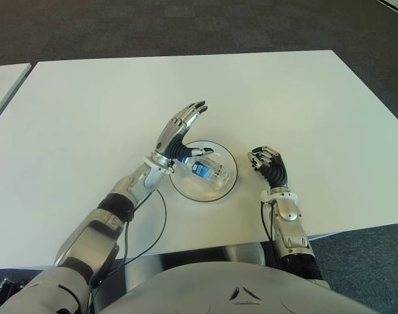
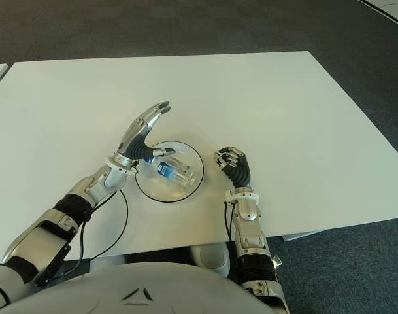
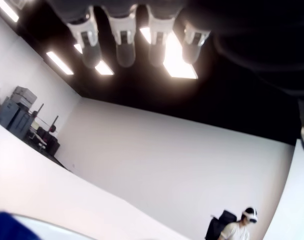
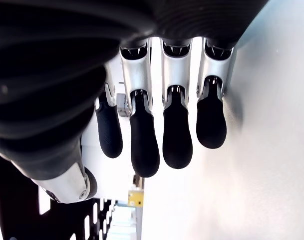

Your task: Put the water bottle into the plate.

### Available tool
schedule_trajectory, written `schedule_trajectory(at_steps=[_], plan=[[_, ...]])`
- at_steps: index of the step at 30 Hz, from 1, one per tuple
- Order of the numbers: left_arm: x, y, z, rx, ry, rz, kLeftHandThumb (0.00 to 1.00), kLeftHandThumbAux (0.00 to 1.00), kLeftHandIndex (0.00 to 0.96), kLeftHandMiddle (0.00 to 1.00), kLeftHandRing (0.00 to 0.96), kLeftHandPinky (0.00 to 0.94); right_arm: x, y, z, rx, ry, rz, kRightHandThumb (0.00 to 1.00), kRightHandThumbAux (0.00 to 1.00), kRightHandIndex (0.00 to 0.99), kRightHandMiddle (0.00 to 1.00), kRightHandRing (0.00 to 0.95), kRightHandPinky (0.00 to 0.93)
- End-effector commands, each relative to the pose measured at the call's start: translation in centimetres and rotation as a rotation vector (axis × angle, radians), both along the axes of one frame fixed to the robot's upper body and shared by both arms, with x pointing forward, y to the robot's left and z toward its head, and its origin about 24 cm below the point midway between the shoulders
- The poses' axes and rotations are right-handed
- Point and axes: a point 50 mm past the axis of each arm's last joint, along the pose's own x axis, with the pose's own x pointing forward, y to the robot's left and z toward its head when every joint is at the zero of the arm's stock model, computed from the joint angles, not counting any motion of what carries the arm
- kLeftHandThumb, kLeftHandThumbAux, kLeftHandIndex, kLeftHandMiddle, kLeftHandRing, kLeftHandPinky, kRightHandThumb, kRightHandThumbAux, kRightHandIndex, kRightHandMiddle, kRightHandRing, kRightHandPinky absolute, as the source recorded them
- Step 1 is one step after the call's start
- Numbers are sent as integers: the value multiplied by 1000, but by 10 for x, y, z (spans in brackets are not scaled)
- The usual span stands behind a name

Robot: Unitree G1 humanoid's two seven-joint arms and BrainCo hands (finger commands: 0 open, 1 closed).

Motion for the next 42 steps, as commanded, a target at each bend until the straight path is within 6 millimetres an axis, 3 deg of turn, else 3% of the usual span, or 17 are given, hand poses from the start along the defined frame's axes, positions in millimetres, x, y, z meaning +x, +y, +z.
schedule_trajectory(at_steps=[1, 11, 16, 22, 25, 27, 29, 42], plan=[[-7, 8, -9, -117, 23, 53, 0, 416, 0, 0, 0, 0, -4, -2, -10, 7, 64, -6, 704, 728, 435, 649, 653, 666], [-31, 21, -35, -365, 157, 211, 0, 472, 0, 0, 0, 0, -4, -1, -10, 7, 64, -1, 704, 728, 435, 650, 653, 662], [-33, 20, -36, -517, 213, 251, 0, 461, 0, 0, 0, 0, -5, 0, -10, 10, 63, -3, 704, 728, 435, 645, 650, 661], [-43, 21, -44, -881, 339, 312, 7, 455, 0, 0, 0, 0, -6, 1, -10, 13, 57, -9, 705, 728, 434, 642, 651, 669], [-57, 31, -57, -1064, 422, 358, 15, 467, 0, 0, 0, 0, -6, 1, -10, 14, 56, -10, 705, 728, 434, 641, 651, 666], [-64, 45, -75, -1334, 534, 440, 13, 527, 0, 0, 0, 14, -7, 0, -11, 8, 56, -7, 705, 728, 434, 643, 652, 669], [-68, 51, -82, -1460, 574, 456, 6, 557, 0, 0, 0, 27, -7, 0, -11, 5, 55, -5, 705, 728, 435, 646, 653, 670], [-90, 60, -87, -1491, 621, 470, 0, 653, 64, 36, 14, 79, -5, -1, -12, 2, 58, 0, 704, 728, 435, 652, 657, 672]])
